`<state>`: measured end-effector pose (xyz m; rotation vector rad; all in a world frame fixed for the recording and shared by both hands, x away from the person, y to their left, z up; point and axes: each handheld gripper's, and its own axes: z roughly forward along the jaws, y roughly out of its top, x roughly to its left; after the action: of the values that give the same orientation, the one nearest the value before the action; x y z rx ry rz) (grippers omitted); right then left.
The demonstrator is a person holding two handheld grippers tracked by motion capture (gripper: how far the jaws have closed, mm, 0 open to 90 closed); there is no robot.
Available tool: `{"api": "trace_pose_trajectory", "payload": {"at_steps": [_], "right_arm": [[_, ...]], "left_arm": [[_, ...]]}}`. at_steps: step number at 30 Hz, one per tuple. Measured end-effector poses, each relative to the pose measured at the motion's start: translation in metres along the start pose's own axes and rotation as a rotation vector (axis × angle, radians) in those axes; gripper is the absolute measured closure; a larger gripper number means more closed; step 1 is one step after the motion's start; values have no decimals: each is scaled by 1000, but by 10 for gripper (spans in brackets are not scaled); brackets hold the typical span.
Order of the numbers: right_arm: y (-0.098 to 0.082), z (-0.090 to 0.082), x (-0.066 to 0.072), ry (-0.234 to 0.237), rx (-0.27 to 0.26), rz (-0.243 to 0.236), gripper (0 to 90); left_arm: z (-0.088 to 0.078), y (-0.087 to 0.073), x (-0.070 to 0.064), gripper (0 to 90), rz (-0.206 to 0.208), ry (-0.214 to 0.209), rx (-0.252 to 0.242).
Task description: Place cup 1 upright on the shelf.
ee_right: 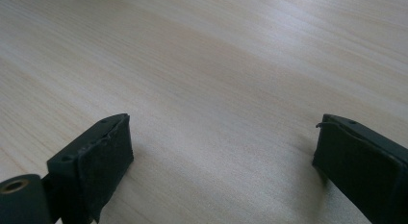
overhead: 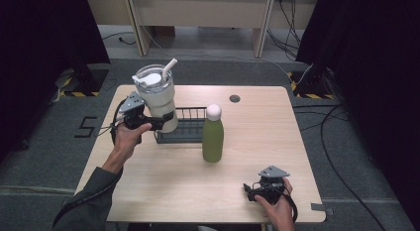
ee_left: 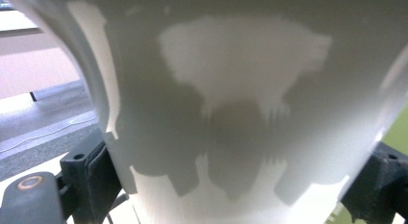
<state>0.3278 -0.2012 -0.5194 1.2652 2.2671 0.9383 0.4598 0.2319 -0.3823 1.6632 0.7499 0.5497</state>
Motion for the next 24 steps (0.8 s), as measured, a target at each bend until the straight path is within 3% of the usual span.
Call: {"api": "trace_pose_trajectory", "payload": {"at_steps": [14,24], "right_arm": [[0,0,0,0,-1,-4,65],[0,0,0,0,0,-3,65]], "left_arm": [[27,-7,21,105,-38,63,12],[34,-13,26,104,-47,89,16]]}}
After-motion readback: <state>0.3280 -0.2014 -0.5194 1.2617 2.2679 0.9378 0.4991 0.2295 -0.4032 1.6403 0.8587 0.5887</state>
